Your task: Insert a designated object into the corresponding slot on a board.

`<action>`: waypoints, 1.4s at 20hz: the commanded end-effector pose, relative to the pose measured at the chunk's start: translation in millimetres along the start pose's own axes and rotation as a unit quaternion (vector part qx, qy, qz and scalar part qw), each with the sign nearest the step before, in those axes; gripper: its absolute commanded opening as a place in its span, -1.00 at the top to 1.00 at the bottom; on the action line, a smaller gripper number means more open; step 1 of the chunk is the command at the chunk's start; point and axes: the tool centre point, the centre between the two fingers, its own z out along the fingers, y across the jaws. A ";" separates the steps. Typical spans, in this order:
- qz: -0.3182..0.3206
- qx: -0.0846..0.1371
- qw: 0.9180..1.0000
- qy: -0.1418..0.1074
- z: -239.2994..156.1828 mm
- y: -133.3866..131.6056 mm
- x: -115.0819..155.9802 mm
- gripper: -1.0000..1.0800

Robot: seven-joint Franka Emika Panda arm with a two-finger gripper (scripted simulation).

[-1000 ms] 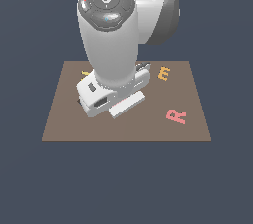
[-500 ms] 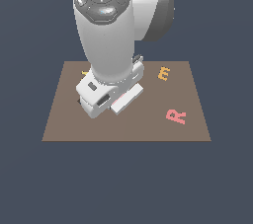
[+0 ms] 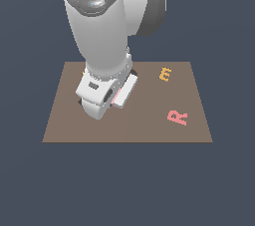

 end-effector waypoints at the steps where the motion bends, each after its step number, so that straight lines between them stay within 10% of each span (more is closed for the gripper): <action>1: -0.048 0.000 0.999 0.000 -0.9 -0.2 -5.9 1.00; 13: -0.268 -0.001 0.963 0.000 -3.3 5.7 -32.7 1.00; 28: -0.507 0.000 0.862 0.000 -5.9 27.3 -57.3 1.00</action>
